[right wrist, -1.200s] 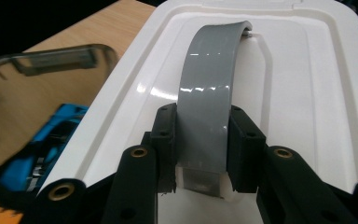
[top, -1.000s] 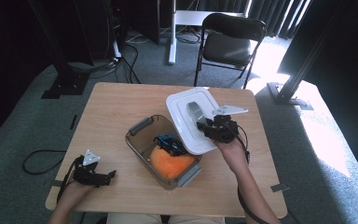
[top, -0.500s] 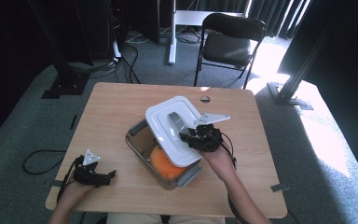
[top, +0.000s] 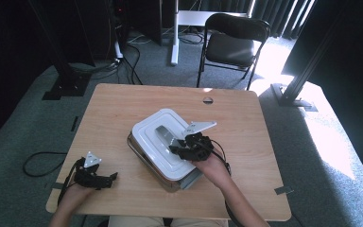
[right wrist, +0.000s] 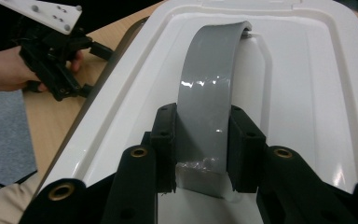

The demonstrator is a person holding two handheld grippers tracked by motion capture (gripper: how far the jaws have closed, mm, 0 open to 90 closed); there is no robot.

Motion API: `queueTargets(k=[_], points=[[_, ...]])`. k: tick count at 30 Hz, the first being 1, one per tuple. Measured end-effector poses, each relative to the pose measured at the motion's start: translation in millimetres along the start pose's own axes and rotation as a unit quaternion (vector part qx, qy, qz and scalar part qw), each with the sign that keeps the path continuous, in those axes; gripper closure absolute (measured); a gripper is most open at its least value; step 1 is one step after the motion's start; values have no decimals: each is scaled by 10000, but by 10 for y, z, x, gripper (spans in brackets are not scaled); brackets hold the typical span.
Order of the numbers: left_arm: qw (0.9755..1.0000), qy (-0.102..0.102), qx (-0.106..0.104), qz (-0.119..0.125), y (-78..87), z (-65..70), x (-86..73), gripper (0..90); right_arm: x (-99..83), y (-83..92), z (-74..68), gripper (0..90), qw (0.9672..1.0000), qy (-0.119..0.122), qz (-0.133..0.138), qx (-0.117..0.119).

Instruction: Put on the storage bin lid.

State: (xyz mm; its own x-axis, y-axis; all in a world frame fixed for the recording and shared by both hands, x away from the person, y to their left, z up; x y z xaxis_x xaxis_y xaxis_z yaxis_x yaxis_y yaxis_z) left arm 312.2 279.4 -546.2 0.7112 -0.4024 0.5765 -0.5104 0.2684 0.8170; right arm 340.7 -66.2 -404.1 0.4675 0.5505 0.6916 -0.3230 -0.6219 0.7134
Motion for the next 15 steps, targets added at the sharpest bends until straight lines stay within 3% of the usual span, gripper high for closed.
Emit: queueTargets(k=[15], points=[[10000, 5, 0, 3, 0, 1, 0, 5, -3, -72, -70, 676, 9994, 122, -82, 301]])
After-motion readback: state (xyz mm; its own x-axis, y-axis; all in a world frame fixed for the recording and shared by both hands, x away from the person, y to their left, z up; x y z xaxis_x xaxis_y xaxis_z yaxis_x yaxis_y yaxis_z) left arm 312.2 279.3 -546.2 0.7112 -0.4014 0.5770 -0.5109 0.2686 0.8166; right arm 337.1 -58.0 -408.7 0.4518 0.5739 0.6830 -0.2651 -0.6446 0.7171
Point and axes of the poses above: each handheld gripper's, and its own axes: y roughly backward along the jaws, x roughly out of its top, z roughly to its right, the point moved 3 cm from there along -y, roughly forward along the jaws, and after that the axes turned 8 degrees about -z, right-handed, at the moved point
